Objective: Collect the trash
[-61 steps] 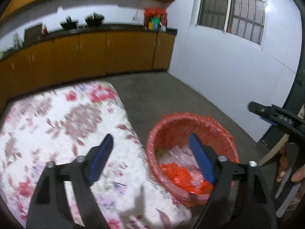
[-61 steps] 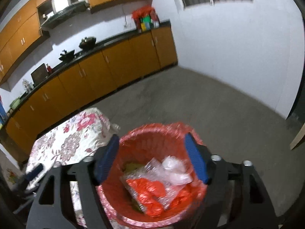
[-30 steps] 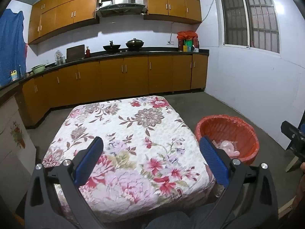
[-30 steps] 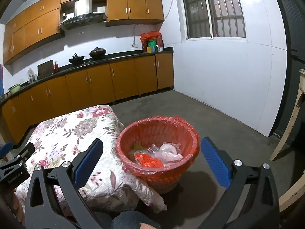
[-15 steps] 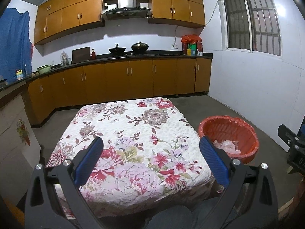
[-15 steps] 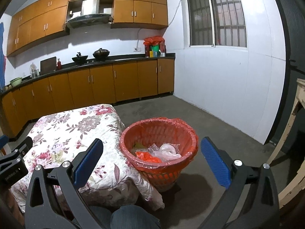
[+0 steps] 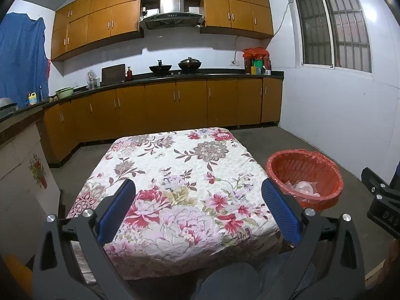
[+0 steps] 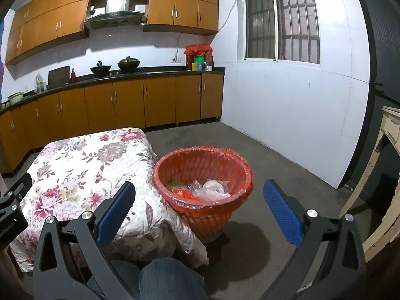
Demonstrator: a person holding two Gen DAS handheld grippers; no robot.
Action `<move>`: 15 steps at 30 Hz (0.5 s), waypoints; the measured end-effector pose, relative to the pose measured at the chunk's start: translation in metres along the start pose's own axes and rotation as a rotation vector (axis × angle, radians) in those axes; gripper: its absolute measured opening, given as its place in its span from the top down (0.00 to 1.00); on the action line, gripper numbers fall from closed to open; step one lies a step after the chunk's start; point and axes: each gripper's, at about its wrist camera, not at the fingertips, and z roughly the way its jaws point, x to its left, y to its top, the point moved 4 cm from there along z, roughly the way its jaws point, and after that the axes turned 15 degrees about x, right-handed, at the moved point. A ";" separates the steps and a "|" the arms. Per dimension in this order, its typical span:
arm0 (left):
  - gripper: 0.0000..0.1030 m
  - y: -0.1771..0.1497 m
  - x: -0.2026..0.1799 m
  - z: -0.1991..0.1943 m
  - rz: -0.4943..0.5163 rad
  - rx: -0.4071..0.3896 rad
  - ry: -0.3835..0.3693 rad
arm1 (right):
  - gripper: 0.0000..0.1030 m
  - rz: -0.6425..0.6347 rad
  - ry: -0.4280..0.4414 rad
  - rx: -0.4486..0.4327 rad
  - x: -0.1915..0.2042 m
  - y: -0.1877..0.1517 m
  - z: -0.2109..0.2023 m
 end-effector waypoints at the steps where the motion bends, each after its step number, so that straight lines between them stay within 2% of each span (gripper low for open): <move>1: 0.04 0.000 0.001 0.000 -0.002 0.003 -0.001 | 0.02 0.000 -0.001 0.002 0.000 -0.001 0.000; 15: 0.04 -0.006 0.002 -0.007 -0.009 0.028 -0.032 | 0.02 0.011 0.010 0.022 0.000 -0.006 -0.003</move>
